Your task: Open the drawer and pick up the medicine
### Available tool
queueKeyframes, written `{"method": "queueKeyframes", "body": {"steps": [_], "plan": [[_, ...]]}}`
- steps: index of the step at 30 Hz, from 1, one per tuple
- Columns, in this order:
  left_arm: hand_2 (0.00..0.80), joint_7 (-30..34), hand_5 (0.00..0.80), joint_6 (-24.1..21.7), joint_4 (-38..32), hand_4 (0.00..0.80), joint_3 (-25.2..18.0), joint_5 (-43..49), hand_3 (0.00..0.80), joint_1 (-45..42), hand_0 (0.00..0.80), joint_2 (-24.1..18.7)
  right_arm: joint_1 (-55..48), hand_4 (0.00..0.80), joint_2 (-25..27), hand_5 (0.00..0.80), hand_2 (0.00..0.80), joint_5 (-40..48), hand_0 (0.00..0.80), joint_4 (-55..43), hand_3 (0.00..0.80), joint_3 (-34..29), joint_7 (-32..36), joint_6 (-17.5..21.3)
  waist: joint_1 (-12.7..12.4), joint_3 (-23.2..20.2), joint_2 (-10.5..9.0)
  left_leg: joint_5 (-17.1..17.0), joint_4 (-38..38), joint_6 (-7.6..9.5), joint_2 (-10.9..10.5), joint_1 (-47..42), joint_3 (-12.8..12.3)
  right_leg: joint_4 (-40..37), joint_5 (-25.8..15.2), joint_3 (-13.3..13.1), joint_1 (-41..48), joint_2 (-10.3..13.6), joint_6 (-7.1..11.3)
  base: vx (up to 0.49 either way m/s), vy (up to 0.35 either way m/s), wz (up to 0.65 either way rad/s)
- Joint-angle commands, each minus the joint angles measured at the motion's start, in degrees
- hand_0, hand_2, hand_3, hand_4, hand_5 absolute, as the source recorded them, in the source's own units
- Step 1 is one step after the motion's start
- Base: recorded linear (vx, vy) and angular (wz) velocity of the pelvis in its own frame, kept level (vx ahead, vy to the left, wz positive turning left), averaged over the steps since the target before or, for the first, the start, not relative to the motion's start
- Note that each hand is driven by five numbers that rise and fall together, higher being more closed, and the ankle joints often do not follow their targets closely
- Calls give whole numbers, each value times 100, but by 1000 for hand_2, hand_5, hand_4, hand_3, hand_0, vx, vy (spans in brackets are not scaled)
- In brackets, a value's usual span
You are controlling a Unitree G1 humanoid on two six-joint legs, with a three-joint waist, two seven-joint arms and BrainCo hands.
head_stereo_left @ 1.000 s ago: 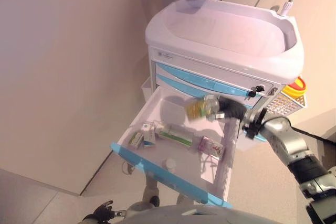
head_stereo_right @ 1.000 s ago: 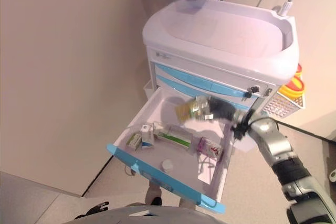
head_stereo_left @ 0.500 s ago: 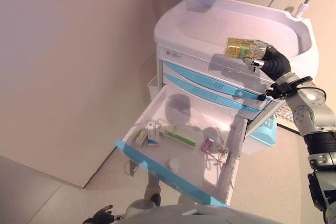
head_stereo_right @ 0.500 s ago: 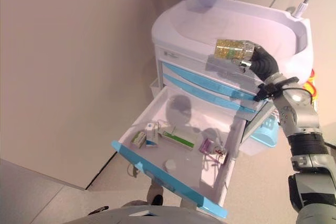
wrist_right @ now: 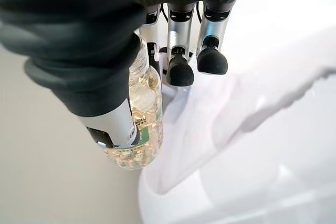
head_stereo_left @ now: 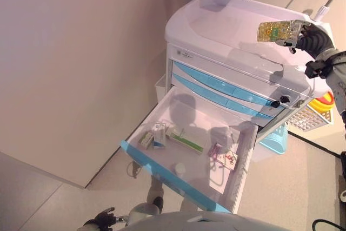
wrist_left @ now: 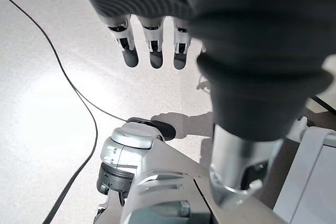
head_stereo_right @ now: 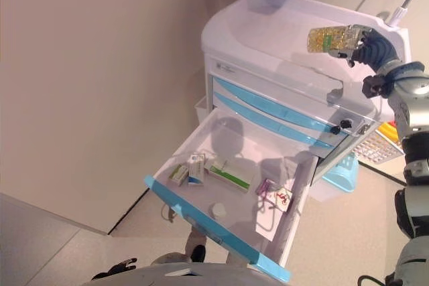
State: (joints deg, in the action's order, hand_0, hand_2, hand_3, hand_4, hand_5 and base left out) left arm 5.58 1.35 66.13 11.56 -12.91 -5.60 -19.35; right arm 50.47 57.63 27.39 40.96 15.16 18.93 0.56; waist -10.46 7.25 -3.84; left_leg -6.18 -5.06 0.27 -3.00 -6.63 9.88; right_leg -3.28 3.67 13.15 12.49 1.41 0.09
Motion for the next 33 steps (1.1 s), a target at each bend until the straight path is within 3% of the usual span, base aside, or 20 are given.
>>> {"method": "queueKeyframes", "body": {"steps": [1,10,15,24,33], "plan": [[0,17,0,47,-5,0,335,-156,0,60,0,-423,931,800,752,800,800,-768,800,142,800,576,-131,300,-330,-271,-256,961,304,-93,-81,-136,-183,536,-5,-7,-455,420,391,0,0,0],[0,50,0,127,-31,0,250,-161,0,61,0,-561,2469,800,1246,800,800,-2565,800,1148,800,2359,185,366,-499,-295,-395,910,296,-89,-74,-61,-125,553,-19,97,-468,443,418,17,0,3],[0,15,0,141,-32,0,233,-177,0,59,0,-591,3020,800,1261,800,800,-2930,800,1507,800,2987,540,157,-607,-301,-455,895,298,-91,-71,-17,-83,552,-14,176,-458,457,420,21,1,7],[0,-1,0,106,9,0,106,-120,0,9,0,-657,3478,800,1211,800,800,-3563,800,1909,800,3592,1143,84,-741,-316,-555,860,278,-106,-76,46,-31,560,-2,296,-460,476,428,11,4,2],[0,1,0,60,47,0,72,-53,0,-7,0,-647,3347,800,1004,800,800,-3879,800,2083,800,3594,1602,-28,-849,-336,-591,830,255,-109,-86,95,-2,550,-4,368,-477,492,434,11,10,6]]}}
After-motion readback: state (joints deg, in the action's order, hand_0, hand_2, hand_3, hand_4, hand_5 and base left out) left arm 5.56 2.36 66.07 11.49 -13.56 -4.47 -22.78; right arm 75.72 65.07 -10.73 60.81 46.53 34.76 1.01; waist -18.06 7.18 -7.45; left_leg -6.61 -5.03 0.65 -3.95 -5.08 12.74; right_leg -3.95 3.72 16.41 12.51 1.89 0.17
